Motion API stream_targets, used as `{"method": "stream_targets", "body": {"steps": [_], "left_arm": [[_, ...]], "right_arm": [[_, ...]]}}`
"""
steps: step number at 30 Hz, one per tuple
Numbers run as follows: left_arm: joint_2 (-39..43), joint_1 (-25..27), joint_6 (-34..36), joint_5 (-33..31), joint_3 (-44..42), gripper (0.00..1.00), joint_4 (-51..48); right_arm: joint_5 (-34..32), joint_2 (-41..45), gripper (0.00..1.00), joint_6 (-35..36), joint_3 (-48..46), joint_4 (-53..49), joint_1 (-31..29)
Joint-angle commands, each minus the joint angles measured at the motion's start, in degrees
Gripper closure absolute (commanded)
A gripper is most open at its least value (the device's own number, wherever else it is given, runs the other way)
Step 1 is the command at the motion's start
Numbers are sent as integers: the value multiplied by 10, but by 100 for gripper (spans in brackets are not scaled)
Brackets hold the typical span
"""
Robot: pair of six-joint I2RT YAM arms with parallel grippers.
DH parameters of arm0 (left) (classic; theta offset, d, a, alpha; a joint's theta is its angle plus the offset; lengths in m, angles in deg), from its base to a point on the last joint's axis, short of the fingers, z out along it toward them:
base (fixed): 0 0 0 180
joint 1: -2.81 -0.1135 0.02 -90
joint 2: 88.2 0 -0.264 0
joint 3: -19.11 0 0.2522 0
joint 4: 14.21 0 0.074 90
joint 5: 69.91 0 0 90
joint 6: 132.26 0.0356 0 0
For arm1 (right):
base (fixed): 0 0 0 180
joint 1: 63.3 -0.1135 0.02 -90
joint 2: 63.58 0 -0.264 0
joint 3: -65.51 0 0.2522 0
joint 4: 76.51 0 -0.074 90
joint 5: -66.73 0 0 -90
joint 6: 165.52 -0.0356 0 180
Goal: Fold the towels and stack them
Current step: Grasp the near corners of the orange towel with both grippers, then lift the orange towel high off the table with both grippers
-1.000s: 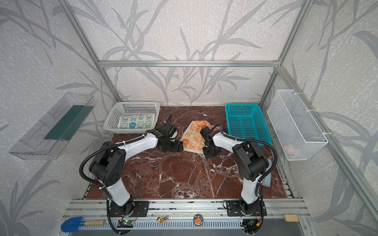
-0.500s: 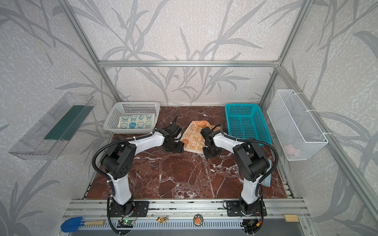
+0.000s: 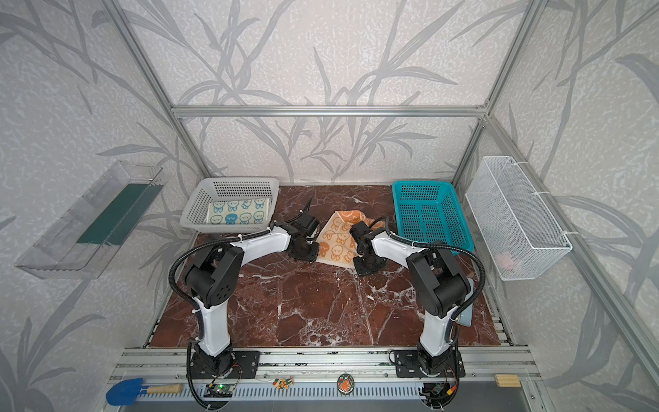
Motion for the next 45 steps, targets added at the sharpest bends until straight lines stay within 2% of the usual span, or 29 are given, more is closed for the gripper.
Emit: {"method": "stream_targets", "body": {"steps": [1, 8, 17, 20, 23, 25, 27, 33, 36, 41, 45], "left_arm": [[-28, 8, -1, -2, -16, 68, -12], [-45, 34, -8, -8, -14, 73, -7], [-40, 41, -8, -6, -12, 98, -14], [-16, 35, -11, 15, -6, 100, -17], [28, 15, -38, 78, -4, 100, 6], [67, -6, -70, 118, -2, 100, 28], [100, -19, -86, 126, 21, 100, 27], [153, -50, -90, 110, 167, 100, -43], [166, -85, -123, 133, 227, 100, -53], [144, -127, -130, 140, 376, 100, -125], [128, -145, -128, 131, 478, 100, -172]], "right_arm": [[11, 5, 100, 6, -8, -10, 2], [13, 8, 100, 6, 0, -13, 2], [15, 25, 100, 5, 18, -30, 5], [19, 37, 100, 5, 46, -47, 6], [23, 50, 100, 8, 94, -73, 6], [21, 54, 100, 13, 143, -97, 10], [22, 53, 100, 18, 197, -124, 17], [30, 48, 100, 27, 373, -181, 39], [23, 41, 100, 32, 460, -197, 44], [29, -22, 100, 37, 684, -292, 54], [37, -106, 100, 39, 926, -390, 55]]}}
